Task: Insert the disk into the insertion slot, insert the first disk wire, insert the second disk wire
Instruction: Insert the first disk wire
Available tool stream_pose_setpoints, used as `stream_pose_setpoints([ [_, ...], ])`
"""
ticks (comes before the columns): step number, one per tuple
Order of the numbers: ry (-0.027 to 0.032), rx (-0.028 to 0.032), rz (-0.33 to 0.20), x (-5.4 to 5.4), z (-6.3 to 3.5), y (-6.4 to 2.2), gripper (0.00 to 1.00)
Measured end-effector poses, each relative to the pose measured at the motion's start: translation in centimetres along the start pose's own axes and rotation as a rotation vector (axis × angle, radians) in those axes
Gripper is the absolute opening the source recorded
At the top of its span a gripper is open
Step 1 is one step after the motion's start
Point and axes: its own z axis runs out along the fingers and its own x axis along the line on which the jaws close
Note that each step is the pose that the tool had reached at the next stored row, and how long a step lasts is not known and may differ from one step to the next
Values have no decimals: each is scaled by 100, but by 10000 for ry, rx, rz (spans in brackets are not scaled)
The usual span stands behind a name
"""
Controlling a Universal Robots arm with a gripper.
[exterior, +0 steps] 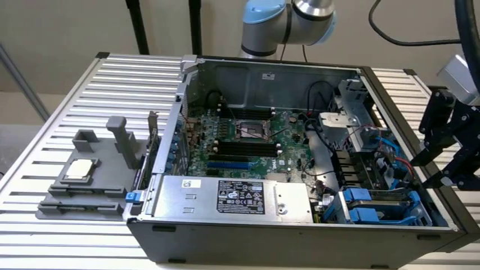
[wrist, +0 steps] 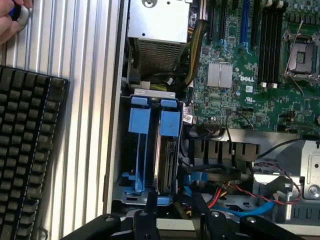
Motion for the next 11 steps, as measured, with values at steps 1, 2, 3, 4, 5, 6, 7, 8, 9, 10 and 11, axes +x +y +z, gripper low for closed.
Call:
stream_pose_setpoints([
  [1,1,-1,-12,1,18,0,40],
  [2,1,-2,-21,3,36,0,40],
  [3,0,-2,-29,4,54,0,40],
  [4,0,-3,-37,4,73,1,40],
  [5,3,-3,-43,4,89,6,40],
  [6,4,-4,-51,4,108,15,40],
  [7,5,-4,-60,1,126,32,40],
  [8,5,-3,-73,-6,147,53,40],
  [9,7,1,-88,-19,167,69,40],
  [10,18,7,-107,-38,184,81,40],
  [11,26,13,-122,-64,205,86,40],
])
